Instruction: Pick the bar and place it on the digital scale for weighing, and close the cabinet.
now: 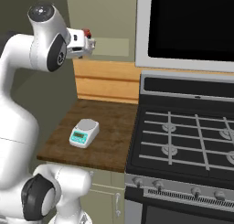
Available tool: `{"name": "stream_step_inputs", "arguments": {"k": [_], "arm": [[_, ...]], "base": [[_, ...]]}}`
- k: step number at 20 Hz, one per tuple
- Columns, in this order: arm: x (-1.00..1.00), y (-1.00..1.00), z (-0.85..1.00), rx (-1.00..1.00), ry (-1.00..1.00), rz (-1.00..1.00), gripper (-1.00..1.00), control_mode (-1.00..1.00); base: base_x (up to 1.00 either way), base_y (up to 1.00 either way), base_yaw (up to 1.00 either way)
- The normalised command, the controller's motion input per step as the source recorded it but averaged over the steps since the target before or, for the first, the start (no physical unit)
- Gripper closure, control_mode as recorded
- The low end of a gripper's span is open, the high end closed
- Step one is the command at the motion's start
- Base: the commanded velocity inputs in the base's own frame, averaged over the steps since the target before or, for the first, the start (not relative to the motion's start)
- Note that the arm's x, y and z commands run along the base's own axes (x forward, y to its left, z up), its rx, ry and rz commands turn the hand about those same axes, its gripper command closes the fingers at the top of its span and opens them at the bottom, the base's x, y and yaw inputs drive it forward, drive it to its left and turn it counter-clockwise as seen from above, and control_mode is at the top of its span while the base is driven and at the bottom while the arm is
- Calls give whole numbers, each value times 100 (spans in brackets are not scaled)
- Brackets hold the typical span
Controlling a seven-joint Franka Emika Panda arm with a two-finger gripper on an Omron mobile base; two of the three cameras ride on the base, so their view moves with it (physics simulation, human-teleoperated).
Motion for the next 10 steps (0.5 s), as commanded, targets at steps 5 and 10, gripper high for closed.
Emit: {"name": "stream_step_inputs", "arguments": {"k": [5, 10], "arm": [[45, 0, 10, 1, -2, 4, -100, -100], [60, 0, 0, 2, -2, 6, -100, -100]], "base": [[0, 0, 0], [0, 0, 0]]}}
